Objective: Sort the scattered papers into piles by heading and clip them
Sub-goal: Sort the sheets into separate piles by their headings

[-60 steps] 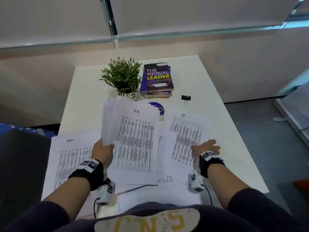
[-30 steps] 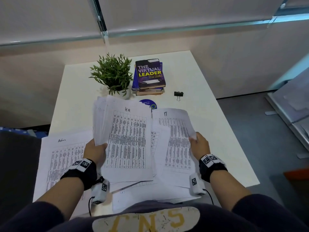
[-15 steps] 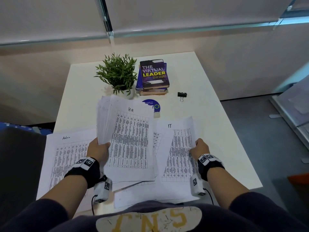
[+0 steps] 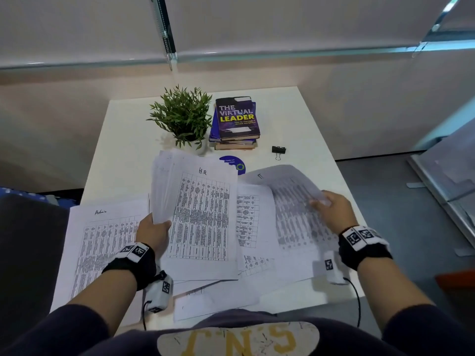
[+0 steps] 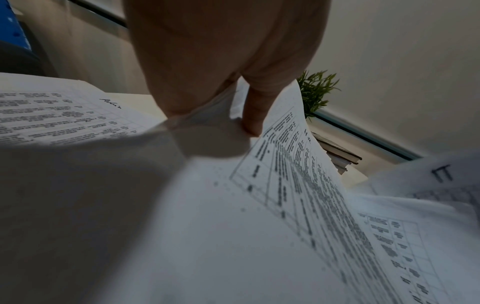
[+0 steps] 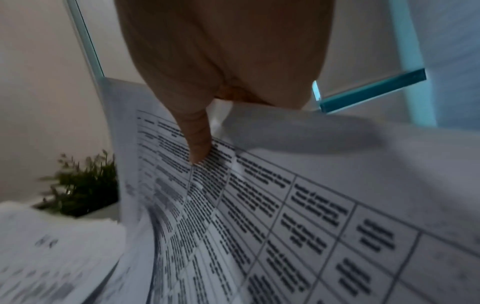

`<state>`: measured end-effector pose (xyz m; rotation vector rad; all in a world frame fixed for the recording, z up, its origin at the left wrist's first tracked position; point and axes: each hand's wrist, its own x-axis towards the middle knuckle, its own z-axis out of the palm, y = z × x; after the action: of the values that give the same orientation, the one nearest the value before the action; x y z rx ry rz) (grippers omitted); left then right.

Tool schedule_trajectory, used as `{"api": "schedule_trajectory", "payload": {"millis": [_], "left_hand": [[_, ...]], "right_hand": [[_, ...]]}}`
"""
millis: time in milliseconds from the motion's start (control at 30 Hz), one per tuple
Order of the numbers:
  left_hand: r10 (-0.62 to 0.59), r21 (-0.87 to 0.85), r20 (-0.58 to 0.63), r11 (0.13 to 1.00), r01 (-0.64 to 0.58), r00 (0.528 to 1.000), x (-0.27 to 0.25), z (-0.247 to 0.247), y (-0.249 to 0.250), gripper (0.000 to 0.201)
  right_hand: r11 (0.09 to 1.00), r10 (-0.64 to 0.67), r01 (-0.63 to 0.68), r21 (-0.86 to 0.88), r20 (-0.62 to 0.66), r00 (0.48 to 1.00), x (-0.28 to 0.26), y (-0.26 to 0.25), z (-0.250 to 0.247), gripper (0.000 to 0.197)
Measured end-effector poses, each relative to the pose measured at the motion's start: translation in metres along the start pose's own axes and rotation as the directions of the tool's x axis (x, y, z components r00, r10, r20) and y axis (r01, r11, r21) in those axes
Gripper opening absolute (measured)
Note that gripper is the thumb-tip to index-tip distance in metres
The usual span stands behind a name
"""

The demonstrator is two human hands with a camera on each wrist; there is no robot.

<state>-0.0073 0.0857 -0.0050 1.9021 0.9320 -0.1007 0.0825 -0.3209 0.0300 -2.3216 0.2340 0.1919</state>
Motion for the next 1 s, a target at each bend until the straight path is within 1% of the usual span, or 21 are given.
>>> {"api": "schedule_trajectory", "payload": {"millis": [33,100,167,233,267,333,433,467,533,600,667,733,800,900,933,1000], "left_hand": [[0.0,-0.006,0.006,1.0,0.0,1.0,0.0,0.001,0.0,0.038],[-0.002,-0.027,0.013,1.0,0.002,1.0,-0.001,0.002,0.0,0.039],[0.007,-0.036,0.013,0.999,-0.007,1.0,0.0,0.002,-0.001,0.04],[0.026,-0.025,0.019,0.999,-0.025,0.999,0.001,0.002,-0.001,0.039],[0.03,-0.021,0.022,0.999,-0.029,0.999,0.001,0.001,0.0,0.039],[0.033,-0.035,0.029,0.999,-0.032,0.999,0.001,0.002,0.002,0.036],[0.045,-0.07,0.034,0.997,-0.043,0.998,-0.002,0.004,0.008,0.031],[0.046,-0.095,0.04,0.995,-0.042,0.998,-0.002,0.005,0.01,0.031],[0.055,-0.136,0.058,0.99,-0.047,0.997,-0.003,0.008,0.016,0.033],[0.068,-0.162,0.083,0.985,-0.054,0.994,-0.008,0.011,0.024,0.035],[0.088,-0.206,0.123,0.976,-0.062,0.988,-0.014,0.015,0.036,0.034],[0.11,-0.242,0.171,0.968,-0.067,0.979,-0.022,0.019,0.048,0.034],[0.129,-0.301,0.214,0.952,-0.06,0.968,-0.026,0.024,0.054,0.038],[0.107,-0.374,0.272,0.928,0.003,0.956,-0.03,0.03,0.056,0.04],[0.094,-0.397,0.286,0.917,0.029,0.954,-0.029,0.033,0.055,0.037],[0.078,-0.42,0.303,0.905,0.06,0.95,-0.028,0.036,0.052,0.028]], "right_hand": [[1.0,-0.025,0.025,0.017,-0.019,1.0,-0.001,-0.005,-0.01,0.013],[0.997,-0.031,0.035,0.064,-0.066,0.997,0.0,-0.016,-0.031,0.016],[0.994,-0.052,0.067,0.089,-0.165,0.985,0.006,-0.024,-0.053,0.031],[0.989,-0.095,0.119,0.084,-0.252,0.963,0.011,-0.034,-0.075,0.037],[0.985,-0.108,0.141,0.097,-0.284,0.953,0.011,-0.041,-0.085,0.035],[0.966,-0.105,0.176,0.191,-0.333,0.937,0.012,-0.051,-0.102,0.025],[0.915,-0.08,0.211,0.344,-0.357,0.931,0.011,-0.063,-0.117,0.019],[0.874,-0.066,0.219,0.434,-0.341,0.938,0.011,-0.065,-0.117,0.02],[0.808,-0.028,0.182,0.56,-0.272,0.962,0.012,-0.068,-0.111,0.026],[0.808,-0.039,0.142,0.572,-0.189,0.981,0.01,-0.072,-0.091,0.034],[0.801,-0.014,0.089,0.592,-0.13,0.991,0.008,-0.074,-0.063,0.046],[0.805,0.007,0.016,0.593,-0.037,0.999,0.008,-0.069,-0.031,0.056],[0.835,0.007,-0.029,0.549,0.043,0.999,0.009,-0.061,-0.002,0.055],[0.867,0.022,-0.065,0.494,0.092,0.996,-0.001,-0.061,0.033,0.037],[0.864,0.028,-0.076,0.497,0.102,0.994,-0.002,-0.06,0.042,0.036],[0.859,0.044,-0.112,0.499,0.145,0.988,-0.005,-0.058,0.055,0.044]]}}
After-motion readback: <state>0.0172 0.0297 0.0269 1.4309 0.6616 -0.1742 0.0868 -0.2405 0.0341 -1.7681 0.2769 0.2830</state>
